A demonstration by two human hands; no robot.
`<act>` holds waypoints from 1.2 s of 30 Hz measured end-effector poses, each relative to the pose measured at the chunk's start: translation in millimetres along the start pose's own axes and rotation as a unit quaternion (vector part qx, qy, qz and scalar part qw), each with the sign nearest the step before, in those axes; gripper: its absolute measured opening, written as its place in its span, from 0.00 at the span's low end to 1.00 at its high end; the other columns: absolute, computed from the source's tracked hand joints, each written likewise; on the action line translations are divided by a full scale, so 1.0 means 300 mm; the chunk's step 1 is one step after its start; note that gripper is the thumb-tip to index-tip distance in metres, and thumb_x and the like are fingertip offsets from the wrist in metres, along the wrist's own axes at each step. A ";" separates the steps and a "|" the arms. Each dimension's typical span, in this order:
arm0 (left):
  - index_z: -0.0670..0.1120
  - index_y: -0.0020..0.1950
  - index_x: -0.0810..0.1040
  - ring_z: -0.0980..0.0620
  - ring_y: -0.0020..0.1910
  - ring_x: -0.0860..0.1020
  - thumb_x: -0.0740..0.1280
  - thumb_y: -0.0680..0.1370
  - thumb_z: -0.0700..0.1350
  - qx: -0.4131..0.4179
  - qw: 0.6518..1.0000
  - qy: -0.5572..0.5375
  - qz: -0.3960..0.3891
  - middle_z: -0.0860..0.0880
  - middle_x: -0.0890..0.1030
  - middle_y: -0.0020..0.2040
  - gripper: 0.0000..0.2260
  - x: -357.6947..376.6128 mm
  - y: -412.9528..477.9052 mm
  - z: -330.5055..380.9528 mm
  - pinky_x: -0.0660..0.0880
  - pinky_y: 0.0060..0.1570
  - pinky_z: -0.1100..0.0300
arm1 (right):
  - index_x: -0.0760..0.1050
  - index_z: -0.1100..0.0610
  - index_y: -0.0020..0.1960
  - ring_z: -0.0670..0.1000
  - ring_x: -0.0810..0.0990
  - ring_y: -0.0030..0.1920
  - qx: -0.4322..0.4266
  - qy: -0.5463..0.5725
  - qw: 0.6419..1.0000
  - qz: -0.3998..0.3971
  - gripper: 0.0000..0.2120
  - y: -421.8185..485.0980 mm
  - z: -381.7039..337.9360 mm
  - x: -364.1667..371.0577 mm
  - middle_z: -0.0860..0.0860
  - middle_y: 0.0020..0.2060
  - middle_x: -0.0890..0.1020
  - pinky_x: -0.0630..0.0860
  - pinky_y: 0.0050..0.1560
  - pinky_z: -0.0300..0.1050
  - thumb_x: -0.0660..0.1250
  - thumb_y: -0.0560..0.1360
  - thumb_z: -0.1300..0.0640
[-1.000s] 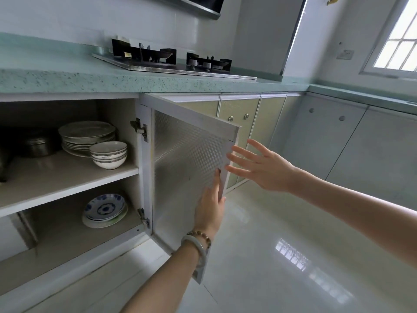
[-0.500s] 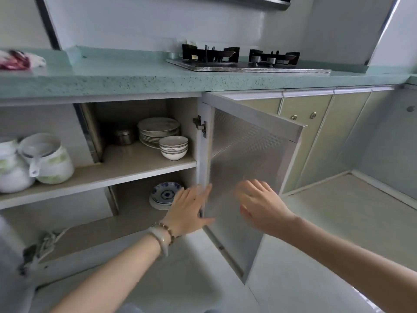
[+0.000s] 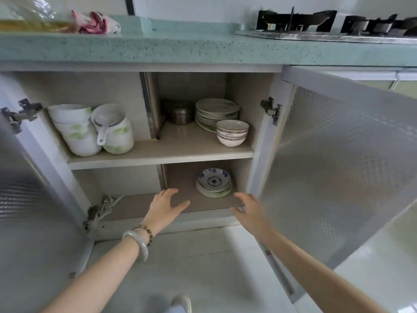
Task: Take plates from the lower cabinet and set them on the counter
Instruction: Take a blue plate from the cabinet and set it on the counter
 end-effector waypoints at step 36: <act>0.41 0.40 0.71 0.49 0.39 0.71 0.68 0.75 0.38 -0.110 0.960 -0.258 0.013 0.41 0.74 0.38 0.07 0.815 1.144 -0.491 0.67 0.41 0.56 | 0.77 0.53 0.45 0.54 0.79 0.47 0.242 0.332 0.901 0.142 0.07 0.980 0.735 0.529 0.50 0.41 0.80 0.77 0.45 0.43 0.67 0.73 0.65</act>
Point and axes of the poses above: each hand's wrist, its own y-axis towards the middle knuckle, its own x-axis out of the palm, z = x × y, the point moved 8 cm from there along y, towards the middle knuckle
